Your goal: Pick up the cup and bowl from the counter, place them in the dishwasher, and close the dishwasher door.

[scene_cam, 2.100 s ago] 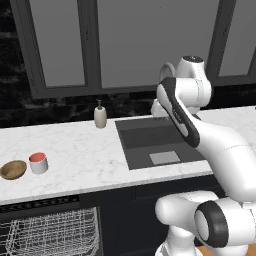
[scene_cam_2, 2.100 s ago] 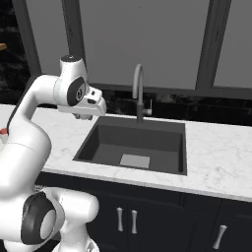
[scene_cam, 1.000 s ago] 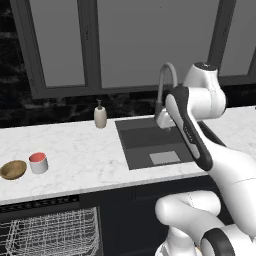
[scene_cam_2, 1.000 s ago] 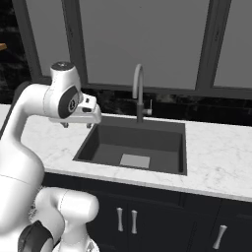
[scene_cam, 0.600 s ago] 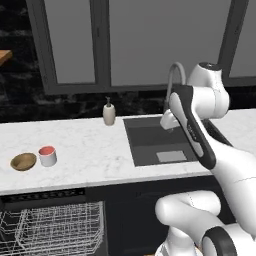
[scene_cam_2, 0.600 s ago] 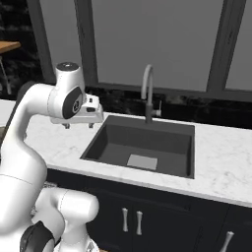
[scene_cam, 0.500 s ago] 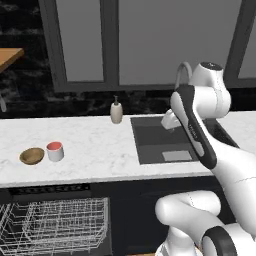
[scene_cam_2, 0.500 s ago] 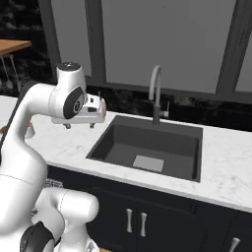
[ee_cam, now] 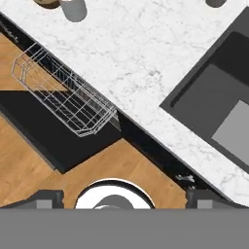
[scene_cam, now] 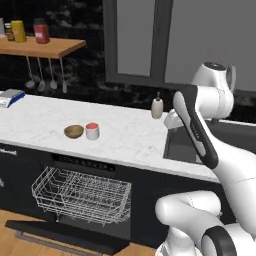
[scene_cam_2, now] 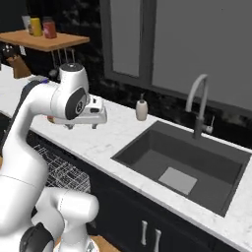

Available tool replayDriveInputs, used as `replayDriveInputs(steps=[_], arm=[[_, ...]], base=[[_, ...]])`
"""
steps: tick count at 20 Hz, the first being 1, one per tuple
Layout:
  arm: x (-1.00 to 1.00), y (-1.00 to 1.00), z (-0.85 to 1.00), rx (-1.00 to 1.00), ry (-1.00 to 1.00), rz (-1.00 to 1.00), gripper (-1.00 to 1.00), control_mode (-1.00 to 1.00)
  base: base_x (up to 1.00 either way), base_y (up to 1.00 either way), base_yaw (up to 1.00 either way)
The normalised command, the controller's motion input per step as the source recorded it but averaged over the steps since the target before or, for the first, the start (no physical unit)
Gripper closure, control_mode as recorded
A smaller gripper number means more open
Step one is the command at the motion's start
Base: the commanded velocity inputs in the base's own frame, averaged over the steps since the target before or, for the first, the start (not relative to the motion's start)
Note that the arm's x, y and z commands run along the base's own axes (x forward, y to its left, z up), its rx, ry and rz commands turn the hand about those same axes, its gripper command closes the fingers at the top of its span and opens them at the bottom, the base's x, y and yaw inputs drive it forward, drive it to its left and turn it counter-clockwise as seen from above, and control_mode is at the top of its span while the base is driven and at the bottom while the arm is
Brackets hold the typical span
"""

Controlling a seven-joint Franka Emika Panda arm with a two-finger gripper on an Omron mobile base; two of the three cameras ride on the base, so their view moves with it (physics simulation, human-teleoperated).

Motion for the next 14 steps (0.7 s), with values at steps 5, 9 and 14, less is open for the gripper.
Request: replayDriveInputs(steps=[5, 9, 14], arm=[[0.0, 0.0, 0.0, 0.0, 0.0, 0.0, -1.0, 1.0], [0.0, 0.0, 0.0, 0.0, 0.0, 0.0, -1.0, 1.0], [0.0, 0.0, 0.0, 0.0, 0.0, 0.0, -1.0, 1.0]], base=[[0.01, -0.36, 0.67], [0.01, -0.51, 0.65], [0.07, -0.41, 0.56]])
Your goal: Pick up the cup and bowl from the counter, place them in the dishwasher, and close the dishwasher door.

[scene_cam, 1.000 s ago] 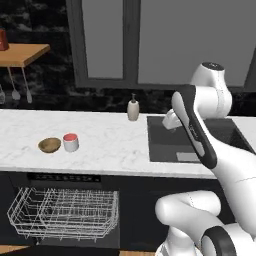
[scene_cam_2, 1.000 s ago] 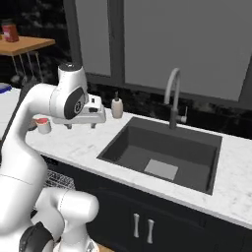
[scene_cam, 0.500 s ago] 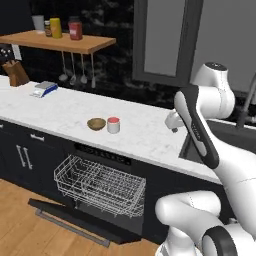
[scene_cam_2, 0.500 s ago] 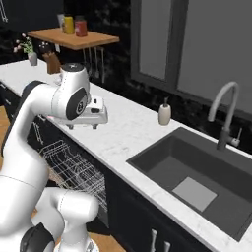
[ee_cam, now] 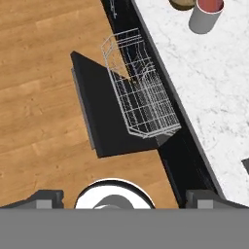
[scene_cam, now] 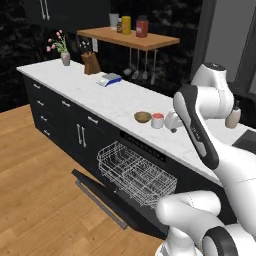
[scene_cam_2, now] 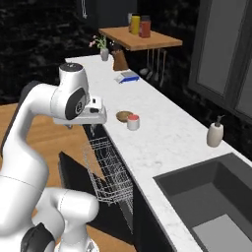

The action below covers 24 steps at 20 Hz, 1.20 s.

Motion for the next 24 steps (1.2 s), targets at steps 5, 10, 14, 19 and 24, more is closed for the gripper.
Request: replayDriveInputs(steps=[5, 10, 14, 19, 24], arm=[[0.0, 0.0, 0.0, 0.0, 0.0, 0.0, -1.0, 1.0], [0.0, 0.0, 0.0, 0.0, 0.0, 0.0, -1.0, 1.0], [0.0, 0.0, 0.0, 0.0, 0.0, 0.0, -1.0, 1.0], [0.0, 0.0, 0.0, 0.0, 0.0, 0.0, -1.0, 1.0], [0.13, -0.01, 0.0, 0.0, 0.0, 0.01, -1.0, -1.0]], base=[[0.15, -0.17, 0.35], [0.0, -0.04, 0.09], [0.0, 0.0, 0.03], [0.03, -0.1, 0.14], [0.16, -0.01, 0.06]])
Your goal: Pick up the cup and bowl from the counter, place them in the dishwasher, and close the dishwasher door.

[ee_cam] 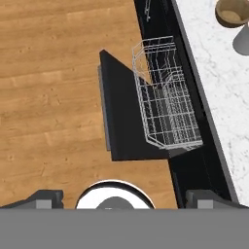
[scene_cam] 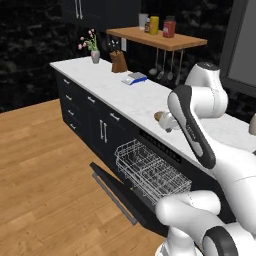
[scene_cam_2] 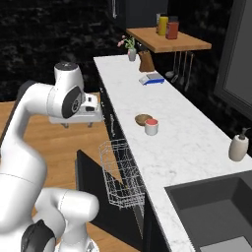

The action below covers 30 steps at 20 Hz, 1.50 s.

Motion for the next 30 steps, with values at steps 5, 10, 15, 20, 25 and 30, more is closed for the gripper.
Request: replayDriveInputs(steps=[5, 10, 15, 20, 25, 30], arm=[[0.91, -0.21, -0.2, 0.0, 0.12, 0.07, -1.0, -1.0], [1.0, -0.44, -0.5, -0.11, 0.23, 0.09, -1.0, -1.0], [1.0, -0.37, -0.31, -0.23, 0.21, 0.04, -1.0, -1.0], [1.0, -0.21, -0.29, -0.18, 0.04, 0.0, -1.0, -1.0], [0.65, -0.14, -0.54, -0.08, -0.15, 0.01, -1.0, -1.0], [0.66, -0.18, -0.6, -0.01, -0.11, 0.0, -1.0, -1.0]], base=[[0.0, 0.0, 0.0], [0.0, 0.0, 0.0], [0.0, 0.0, 0.0], [0.0, 0.0, 0.0], [0.0, 0.0, 0.0], [0.0, 0.0, 0.0]])
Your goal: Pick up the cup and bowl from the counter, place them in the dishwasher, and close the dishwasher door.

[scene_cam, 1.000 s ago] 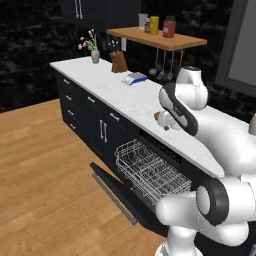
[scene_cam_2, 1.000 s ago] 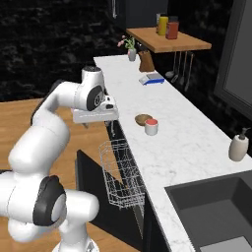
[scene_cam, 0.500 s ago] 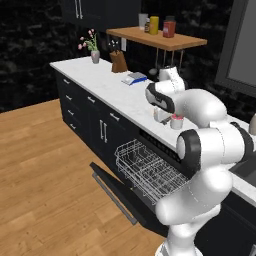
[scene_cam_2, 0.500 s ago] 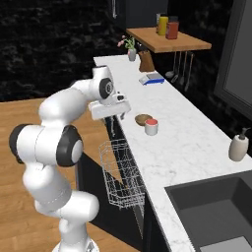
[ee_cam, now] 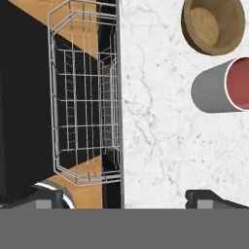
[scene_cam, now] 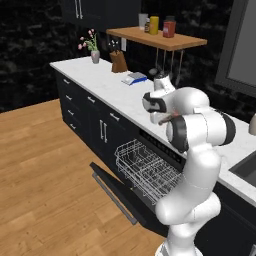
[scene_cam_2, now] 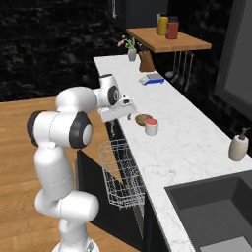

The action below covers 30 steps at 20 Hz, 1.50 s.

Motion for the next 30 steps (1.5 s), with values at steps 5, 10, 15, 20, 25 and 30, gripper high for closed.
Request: replayDriveInputs(steps=[5, 10, 15, 20, 25, 30], arm=[[0.65, -0.26, -0.29, 0.0, -0.03, 0.01, -1.0, -1.0], [0.75, -0.09, -0.17, 0.0, 0.0, 0.02, -1.0, -1.0], [0.61, -0.01, -0.14, 0.0, 0.0, 0.02, -1.0, -1.0], [0.45, -0.05, -0.31, 0.0, 0.0, 0.02, -1.0, -1.0], [0.35, -0.13, -0.3, 0.0, 0.0, 0.04, -1.0, -1.0], [0.19, -0.19, -0.18, 0.0, 0.0, 0.04, -1.0, -1.0]], base=[[0.0, 0.0, 0.0], [0.0, 0.0, 0.0], [0.0, 0.0, 0.0], [0.0, 0.0, 0.0], [0.0, 0.0, 0.0], [0.0, 0.0, 0.0]])
